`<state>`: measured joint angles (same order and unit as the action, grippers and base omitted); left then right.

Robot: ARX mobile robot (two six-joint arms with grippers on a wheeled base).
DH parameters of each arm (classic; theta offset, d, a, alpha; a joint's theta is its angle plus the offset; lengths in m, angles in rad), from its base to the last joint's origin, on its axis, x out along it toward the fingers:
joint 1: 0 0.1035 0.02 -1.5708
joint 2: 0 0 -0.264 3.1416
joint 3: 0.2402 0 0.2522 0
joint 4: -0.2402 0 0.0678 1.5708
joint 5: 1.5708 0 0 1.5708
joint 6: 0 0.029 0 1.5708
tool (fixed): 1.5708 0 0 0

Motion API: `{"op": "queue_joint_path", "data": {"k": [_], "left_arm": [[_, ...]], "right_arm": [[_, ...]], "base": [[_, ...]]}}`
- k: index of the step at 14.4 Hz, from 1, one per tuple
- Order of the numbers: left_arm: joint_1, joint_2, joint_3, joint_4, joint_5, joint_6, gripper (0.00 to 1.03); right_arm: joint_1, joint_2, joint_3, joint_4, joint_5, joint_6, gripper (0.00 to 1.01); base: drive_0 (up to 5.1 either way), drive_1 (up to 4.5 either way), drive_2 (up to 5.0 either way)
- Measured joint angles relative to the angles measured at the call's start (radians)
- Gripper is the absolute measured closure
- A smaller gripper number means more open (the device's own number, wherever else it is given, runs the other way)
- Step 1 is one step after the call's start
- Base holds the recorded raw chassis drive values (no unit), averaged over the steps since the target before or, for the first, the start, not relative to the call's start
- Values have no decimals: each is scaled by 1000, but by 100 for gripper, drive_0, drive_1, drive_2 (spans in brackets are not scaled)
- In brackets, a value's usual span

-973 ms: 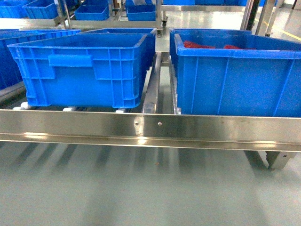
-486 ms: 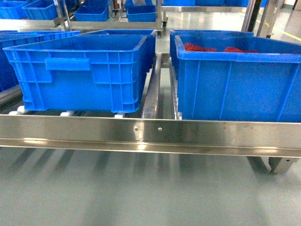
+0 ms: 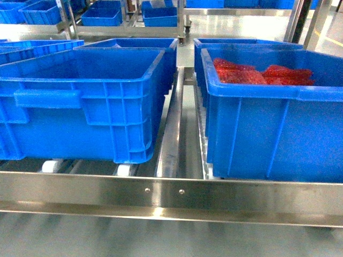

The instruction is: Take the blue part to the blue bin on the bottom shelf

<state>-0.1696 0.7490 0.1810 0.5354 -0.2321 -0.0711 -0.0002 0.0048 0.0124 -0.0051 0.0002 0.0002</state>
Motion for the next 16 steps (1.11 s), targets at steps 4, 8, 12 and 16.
{"op": "queue_joint_path", "data": {"k": [4,8,12,16], "left_arm": [[0,1,0,2,0,0,59],[0,0,0,2,0,0,59],[0,4,0,-3,0,0,59],[0,3,0,0,0,0,59]], "right_arm": [[0,0,0,0,0,0,3],[0,0,0,0,0,0,3],[0,0,0,2,0,0,3],[0,0,0,0,0,0,3]], "base": [[-3,402,-407],[6,411,-398],[1,172,-169],[0,0,0]]}}
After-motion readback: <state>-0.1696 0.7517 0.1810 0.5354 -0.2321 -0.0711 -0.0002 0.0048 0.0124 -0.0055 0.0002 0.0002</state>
